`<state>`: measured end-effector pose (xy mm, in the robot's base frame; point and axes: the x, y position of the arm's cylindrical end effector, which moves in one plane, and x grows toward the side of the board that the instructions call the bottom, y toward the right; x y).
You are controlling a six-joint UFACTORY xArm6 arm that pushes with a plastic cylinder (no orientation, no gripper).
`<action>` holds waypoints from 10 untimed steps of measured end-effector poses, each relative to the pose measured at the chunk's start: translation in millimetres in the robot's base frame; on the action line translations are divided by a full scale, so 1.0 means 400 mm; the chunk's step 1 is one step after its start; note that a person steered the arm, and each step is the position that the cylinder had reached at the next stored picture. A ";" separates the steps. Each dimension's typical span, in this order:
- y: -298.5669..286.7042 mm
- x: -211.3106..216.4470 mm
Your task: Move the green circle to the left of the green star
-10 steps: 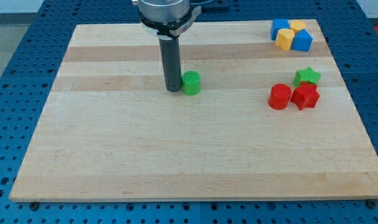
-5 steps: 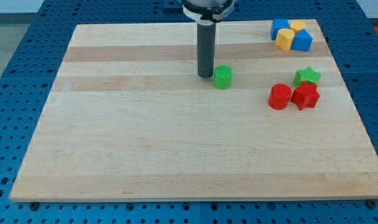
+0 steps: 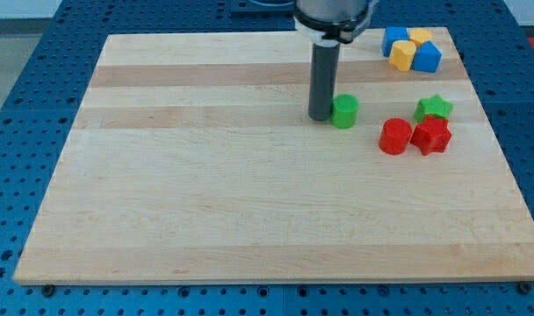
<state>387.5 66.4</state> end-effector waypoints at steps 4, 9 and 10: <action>0.123 0.000; 0.190 0.000; 0.191 0.000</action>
